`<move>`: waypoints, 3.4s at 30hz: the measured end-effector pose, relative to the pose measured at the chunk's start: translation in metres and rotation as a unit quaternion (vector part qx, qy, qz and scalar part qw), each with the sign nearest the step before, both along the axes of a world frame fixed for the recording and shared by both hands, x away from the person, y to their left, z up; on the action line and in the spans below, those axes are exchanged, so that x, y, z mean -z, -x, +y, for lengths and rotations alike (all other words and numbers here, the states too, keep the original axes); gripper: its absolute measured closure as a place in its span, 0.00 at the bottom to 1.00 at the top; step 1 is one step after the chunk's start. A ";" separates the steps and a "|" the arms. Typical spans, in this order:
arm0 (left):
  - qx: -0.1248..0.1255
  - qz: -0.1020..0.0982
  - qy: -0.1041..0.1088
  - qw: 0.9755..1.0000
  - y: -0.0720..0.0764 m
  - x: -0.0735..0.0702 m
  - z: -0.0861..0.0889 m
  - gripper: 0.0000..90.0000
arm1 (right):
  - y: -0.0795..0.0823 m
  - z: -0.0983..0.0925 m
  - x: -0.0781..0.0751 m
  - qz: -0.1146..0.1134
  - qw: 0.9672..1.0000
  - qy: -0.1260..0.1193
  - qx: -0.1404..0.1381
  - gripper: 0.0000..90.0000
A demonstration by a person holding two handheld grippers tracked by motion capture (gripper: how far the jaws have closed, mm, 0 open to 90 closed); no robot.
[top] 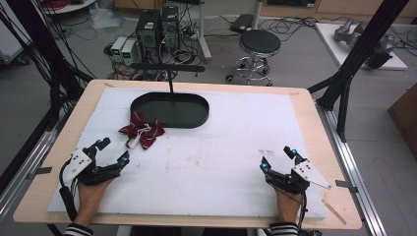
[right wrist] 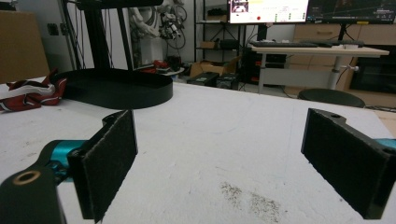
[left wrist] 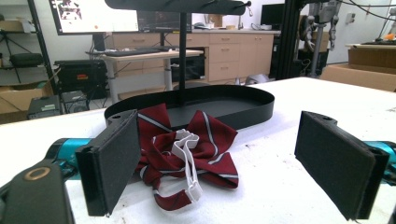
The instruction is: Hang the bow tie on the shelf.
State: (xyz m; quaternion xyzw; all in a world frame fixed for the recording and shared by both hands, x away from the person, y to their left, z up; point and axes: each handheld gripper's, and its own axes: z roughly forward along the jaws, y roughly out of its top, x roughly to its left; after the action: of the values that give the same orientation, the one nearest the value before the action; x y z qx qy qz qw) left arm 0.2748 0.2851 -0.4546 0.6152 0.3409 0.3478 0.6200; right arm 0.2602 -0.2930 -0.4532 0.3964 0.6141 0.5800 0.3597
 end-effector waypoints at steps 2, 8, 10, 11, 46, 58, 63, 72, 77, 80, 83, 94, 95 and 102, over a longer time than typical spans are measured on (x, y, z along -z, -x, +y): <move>-0.001 0.001 -0.002 1.000 0.000 0.000 0.000 0.17 | 0.000 0.000 0.000 0.000 1.000 0.001 0.000 0.11; -0.004 0.000 -0.004 1.000 0.000 0.000 0.000 0.17 | 0.000 0.000 0.000 0.000 1.000 0.000 0.000 0.11; -0.003 0.003 -0.001 1.000 0.000 0.000 0.000 0.17 | 0.000 0.000 0.000 -0.001 1.000 0.001 0.001 0.11; -0.004 0.002 0.001 1.000 0.000 0.000 0.001 0.17 | 0.000 0.000 0.000 -0.001 1.000 0.001 0.001 0.11; 0.064 0.088 -0.082 0.991 -0.032 -0.052 -0.008 0.16 | -0.001 0.001 0.000 0.000 1.000 0.005 0.010 0.11; 0.082 0.150 -0.163 0.972 -0.061 -0.066 -0.025 0.16 | 0.000 0.001 0.000 0.001 1.000 0.002 0.010 0.11; 0.076 0.195 -0.200 0.957 -0.075 -0.069 -0.031 0.17 | 0.000 0.001 0.000 0.001 1.000 0.000 0.010 0.11; 0.070 0.255 -0.234 0.936 -0.102 -0.075 -0.037 0.22 | 0.000 0.000 0.000 -0.001 1.000 -0.001 0.012 0.11; 0.068 0.286 -0.248 0.923 -0.114 -0.078 -0.040 0.24 | 0.000 0.000 0.000 -0.001 1.000 -0.001 0.012 0.11; 0.068 0.301 -0.259 0.915 -0.120 -0.078 -0.042 0.26 | 0.000 0.000 0.000 0.000 1.000 -0.003 0.013 0.11; 0.062 0.314 -0.264 0.910 -0.123 -0.078 -0.044 0.29 | 0.000 0.000 0.000 0.000 1.000 -0.004 0.013 0.11; 0.064 0.348 -0.284 0.891 -0.129 -0.083 -0.054 0.39 | 0.000 0.000 0.000 0.001 1.000 -0.006 0.014 0.11; 0.062 0.352 -0.294 0.887 -0.129 -0.082 -0.056 0.40 | 0.000 0.000 0.000 0.001 1.000 -0.006 0.014 0.11; 0.049 0.385 -0.324 0.863 -0.138 -0.076 -0.064 0.45 | 0.000 0.000 0.000 0.000 1.000 -0.006 0.014 0.11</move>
State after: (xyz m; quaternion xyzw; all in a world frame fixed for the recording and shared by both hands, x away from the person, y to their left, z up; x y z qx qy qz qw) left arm 0.4130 0.2216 -0.3787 0.8822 0.3897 0.1434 0.2219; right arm 0.2599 -0.2932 -0.4533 0.4070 0.6052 0.5785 0.3654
